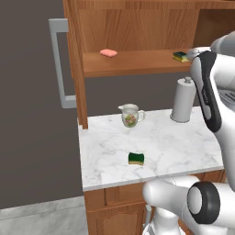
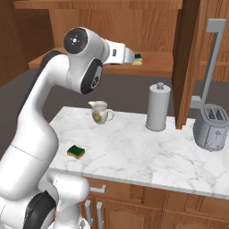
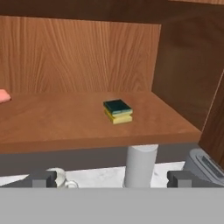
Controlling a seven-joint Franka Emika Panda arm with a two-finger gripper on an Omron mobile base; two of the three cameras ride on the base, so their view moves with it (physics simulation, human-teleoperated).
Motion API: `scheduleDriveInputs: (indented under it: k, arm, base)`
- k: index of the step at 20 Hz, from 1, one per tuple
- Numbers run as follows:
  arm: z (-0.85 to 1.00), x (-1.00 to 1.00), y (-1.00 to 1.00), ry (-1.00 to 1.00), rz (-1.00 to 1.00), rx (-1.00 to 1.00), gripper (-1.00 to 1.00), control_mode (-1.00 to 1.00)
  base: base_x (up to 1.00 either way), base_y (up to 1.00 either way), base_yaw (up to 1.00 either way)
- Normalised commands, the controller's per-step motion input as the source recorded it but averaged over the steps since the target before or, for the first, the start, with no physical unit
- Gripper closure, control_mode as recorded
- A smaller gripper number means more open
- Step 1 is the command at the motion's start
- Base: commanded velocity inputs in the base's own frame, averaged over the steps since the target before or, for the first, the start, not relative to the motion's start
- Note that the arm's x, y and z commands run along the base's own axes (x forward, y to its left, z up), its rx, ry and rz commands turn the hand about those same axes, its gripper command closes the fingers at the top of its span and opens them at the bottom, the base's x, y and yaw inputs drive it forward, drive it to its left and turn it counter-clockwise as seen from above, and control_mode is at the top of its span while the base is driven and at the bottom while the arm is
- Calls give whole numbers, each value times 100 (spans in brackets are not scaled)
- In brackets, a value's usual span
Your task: Pick the sponge and sponge from the cabinet and place them on the counter.
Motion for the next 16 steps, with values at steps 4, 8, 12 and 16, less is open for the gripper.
scheduleDriveInputs:
  k: [4, 8, 12, 16]
  arm:
    - [0, 21, 0, 0, 1, 0, -100, -100]
    - [0, 20, 0, 2, 0, 0, -100, -100]
    - [-1, 20, -1, 2, 0, 0, -100, -100]
    - [-1, 18, -6, 2, 1, 0, -100, -100]
  base:
    - [0, 0, 0]
    - [0, 0, 0]
    - [0, 0, 0]
    - [0, 0, 0]
